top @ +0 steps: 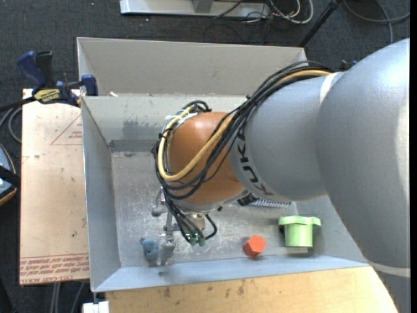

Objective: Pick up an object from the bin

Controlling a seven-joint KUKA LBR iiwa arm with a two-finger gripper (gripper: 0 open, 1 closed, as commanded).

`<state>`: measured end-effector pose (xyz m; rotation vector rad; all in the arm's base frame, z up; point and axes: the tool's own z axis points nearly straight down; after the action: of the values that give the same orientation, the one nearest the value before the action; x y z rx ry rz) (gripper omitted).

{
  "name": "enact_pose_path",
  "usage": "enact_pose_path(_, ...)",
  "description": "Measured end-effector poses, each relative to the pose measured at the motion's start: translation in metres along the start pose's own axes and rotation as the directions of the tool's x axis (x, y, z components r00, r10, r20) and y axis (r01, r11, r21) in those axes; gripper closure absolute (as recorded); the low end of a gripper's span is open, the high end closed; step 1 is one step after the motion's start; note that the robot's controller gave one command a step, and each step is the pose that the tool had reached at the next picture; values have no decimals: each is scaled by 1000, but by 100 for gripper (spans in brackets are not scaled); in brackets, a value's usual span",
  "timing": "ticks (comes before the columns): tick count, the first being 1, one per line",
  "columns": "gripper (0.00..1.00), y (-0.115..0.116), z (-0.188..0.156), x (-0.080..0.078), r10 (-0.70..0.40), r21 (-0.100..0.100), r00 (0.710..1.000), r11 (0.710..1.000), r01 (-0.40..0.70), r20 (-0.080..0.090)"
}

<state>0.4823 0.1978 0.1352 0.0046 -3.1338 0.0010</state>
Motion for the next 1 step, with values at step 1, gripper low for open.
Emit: enact_pose_path(1, 0, -9, 56, -13, -566, 6, 824, 824, 566, 21)
